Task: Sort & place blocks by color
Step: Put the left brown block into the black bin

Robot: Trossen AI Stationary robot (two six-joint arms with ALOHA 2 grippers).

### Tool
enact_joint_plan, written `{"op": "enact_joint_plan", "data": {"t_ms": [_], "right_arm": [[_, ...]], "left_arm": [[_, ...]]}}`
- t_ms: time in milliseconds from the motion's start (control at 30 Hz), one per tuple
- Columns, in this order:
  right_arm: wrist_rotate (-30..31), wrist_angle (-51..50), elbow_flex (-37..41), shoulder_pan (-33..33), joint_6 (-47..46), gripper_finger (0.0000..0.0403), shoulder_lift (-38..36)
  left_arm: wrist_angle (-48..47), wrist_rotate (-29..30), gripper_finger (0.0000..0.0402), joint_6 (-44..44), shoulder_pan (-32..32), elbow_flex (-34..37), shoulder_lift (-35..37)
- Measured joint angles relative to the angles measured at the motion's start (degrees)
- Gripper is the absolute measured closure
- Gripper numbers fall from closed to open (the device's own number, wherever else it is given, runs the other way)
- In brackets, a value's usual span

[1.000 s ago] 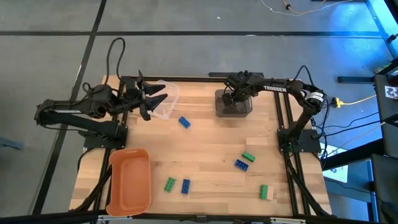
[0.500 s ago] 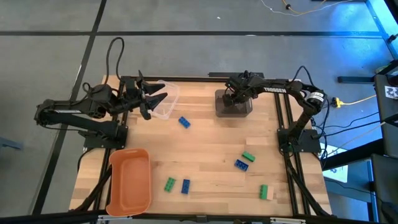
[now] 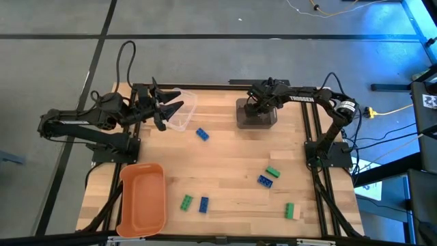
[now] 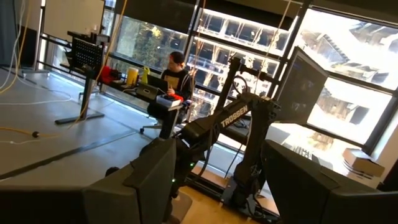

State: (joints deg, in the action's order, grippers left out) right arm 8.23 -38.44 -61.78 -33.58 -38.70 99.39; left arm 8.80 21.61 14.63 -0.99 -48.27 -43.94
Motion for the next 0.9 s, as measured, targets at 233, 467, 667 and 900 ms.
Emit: {"op": "enact_joint_plan", "data": {"t_ms": [233,467,667,900], "right_arm": [[-0.4,-0.2,0.0,0.0,0.1,0.0292,0.0],[-0.4,-0.2,0.0,0.0,0.1,0.029,0.0],[-0.2,-0.9,0.0,0.0,-1.2,0.029,0.0],[0.1,-0.9,0.0,0.0,-1.3,0.029,0.0]], "left_arm": [[0.0,0.0,0.0173,0.0,0.0,0.0,0.0],[0.0,0.0,0.0173,0.0,0.0,0.0,0.0],[0.0,0.0,0.0172,-0.2,0.0,0.0,0.0],[0.0,0.0,0.0172,-0.2,0.0,0.0,0.0]]}}
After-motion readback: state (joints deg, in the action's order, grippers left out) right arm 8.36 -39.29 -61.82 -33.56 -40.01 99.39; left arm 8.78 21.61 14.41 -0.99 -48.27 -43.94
